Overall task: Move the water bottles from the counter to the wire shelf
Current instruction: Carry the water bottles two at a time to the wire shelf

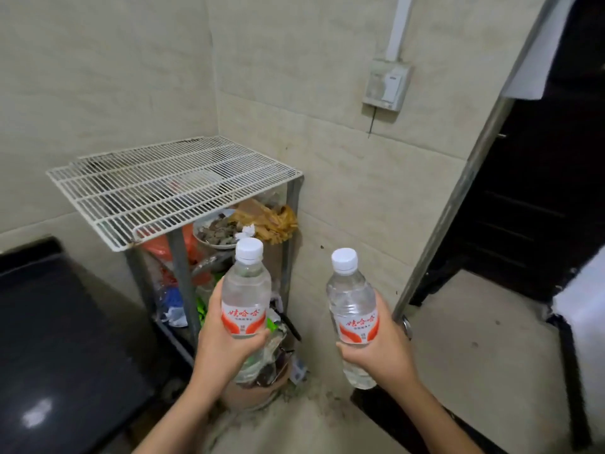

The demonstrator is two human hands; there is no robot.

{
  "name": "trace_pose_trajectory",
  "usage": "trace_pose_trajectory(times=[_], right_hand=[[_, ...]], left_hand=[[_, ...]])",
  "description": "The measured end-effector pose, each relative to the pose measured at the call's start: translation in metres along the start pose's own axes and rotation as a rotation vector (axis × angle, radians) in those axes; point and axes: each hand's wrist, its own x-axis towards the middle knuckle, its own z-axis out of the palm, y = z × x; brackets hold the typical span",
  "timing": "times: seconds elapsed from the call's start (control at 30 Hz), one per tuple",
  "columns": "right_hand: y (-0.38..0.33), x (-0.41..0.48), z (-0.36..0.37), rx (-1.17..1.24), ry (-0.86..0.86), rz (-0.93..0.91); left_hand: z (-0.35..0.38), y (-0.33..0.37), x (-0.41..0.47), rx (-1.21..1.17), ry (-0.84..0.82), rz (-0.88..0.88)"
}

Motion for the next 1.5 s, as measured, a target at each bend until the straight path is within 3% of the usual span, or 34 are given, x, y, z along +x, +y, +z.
trace_pose_trajectory(times=[0.3,0.6,0.87,1.27,1.5], right_hand=[[-0.073,0.13,0.012,0.246,-0.066,-0.21],[-0.188,0.286,0.051,0.364,-0.023,-0.482],[-0.224,0.403,0.126,0.414,-0.156,-0.42],[-0.275,0.543,0.221,0.381,-0.312,-0.381],[-0.306,0.607,0.262,0.344,-0.301,-0.382]], left_hand=[[-0.036,0.041,0.095,-0.042,0.257,0.153],[-0.095,0.077,0.278,-0.035,0.36,0.269],[-0.137,0.056,0.365,-0.018,0.464,0.203],[-0.162,0.048,0.417,0.06,0.698,0.096],[-0.161,0.045,0.444,0.107,0.823,0.068]])
